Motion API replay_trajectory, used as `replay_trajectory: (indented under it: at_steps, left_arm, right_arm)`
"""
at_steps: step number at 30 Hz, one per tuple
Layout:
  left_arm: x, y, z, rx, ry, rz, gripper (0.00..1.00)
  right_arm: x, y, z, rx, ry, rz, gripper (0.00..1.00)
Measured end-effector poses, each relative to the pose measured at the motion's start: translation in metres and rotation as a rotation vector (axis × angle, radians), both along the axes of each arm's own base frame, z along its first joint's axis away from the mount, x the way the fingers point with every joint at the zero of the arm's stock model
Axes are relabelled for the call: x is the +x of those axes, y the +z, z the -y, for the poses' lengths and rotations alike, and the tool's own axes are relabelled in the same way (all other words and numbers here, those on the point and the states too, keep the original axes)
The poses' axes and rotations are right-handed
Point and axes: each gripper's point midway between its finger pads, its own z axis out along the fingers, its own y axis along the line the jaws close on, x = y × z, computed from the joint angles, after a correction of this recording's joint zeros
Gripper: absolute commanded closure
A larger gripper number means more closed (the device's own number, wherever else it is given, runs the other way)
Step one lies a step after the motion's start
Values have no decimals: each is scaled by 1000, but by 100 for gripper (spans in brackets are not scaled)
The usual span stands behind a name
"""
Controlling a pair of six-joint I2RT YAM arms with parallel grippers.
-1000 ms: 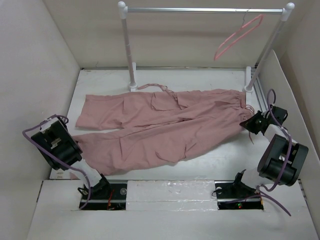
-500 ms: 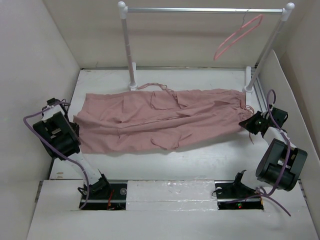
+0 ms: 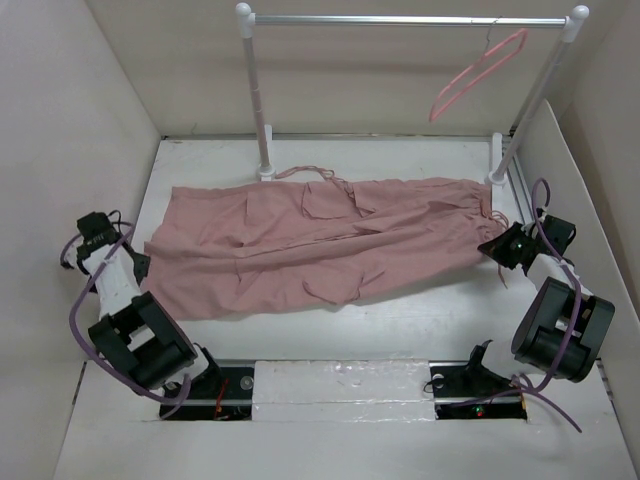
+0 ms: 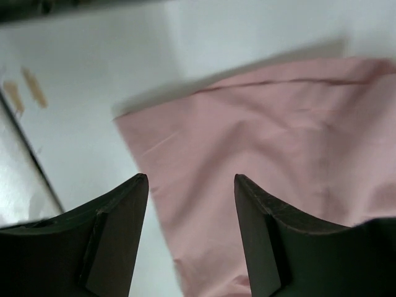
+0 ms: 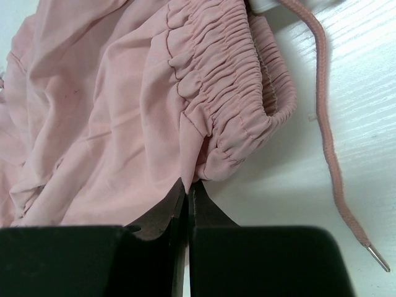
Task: Place the trousers on the hanger
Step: Fold the trousers at the center of the board.
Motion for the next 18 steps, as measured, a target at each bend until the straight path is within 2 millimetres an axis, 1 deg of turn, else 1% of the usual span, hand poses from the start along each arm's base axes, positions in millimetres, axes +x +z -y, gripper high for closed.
replay_trajectory:
  at_steps: [3, 5, 7, 9, 13, 14, 16, 17, 18]
  left_arm:
    - [-30, -27, 16, -76, 57, -74, 48]
    - [-43, -44, 30, -133, 77, -124, 48]
    - [-53, -56, 42, -179, 93, -155, 48]
    - [-57, -60, 47, -199, 109, -162, 48]
    - [-54, -62, 48, -205, 125, -144, 49]
    - [-53, -63, 48, -204, 129, -142, 52]
    - [-52, -66, 47, -206, 136, -149, 54]
    - [-53, -68, 46, -208, 140, -157, 59]
    - [-53, -71, 45, -210, 143, -169, 60]
  right_arm:
    - [0, 0, -1, 0, 6, 2, 96]
    - [0, 0, -1, -1, 9, 3, 96]
    - [0, 0, -1, -1, 12, 4, 96]
    - [-1, 1, -2, -3, 17, 7, 97]
    - [-1, 8, -3, -13, 27, 26, 97]
    - [-1, 9, -3, -15, 29, 32, 96]
    - [0, 12, -4, -17, 32, 40, 96]
    - [0, 13, -4, -17, 33, 43, 96]
    - [-1, 13, -4, -16, 33, 43, 96]
